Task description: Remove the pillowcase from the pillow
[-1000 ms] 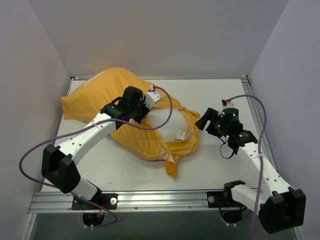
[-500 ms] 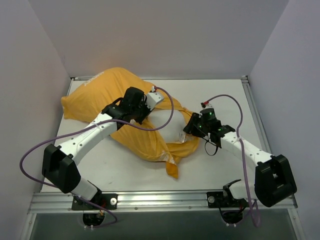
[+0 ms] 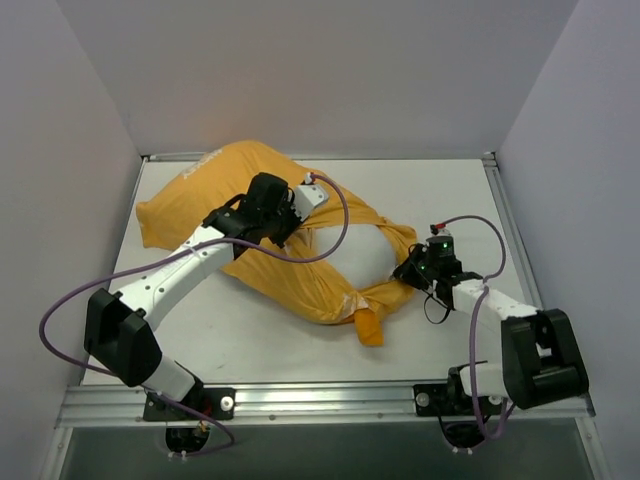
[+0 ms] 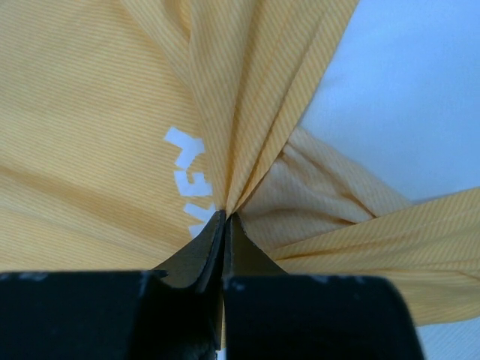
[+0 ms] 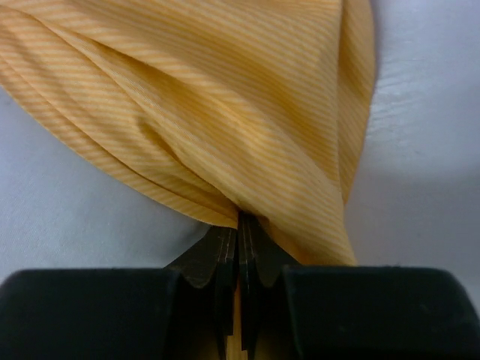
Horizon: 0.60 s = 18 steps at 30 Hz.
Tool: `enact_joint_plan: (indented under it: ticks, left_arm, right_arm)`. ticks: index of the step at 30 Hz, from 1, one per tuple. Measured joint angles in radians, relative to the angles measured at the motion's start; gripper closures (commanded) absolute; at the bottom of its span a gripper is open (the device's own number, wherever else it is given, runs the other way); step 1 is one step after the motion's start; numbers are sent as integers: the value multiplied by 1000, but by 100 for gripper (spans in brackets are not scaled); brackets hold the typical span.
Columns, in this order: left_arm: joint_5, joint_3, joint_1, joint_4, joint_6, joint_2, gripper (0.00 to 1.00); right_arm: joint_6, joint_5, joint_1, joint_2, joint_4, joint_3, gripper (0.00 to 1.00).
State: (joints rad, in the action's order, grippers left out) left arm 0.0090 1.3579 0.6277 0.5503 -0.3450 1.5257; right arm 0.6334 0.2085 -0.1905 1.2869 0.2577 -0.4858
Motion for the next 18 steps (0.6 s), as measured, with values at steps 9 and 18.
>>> enact_joint_plan:
  ticks: [9,18]
  left_arm:
    - [-22,156,215,124,-171,45,22]
    - [63,562,367,258,-292,204,19]
  right_arm:
    - [61,123,-88,22,170,16,100]
    - [140,219,-92,-68,246,56,100]
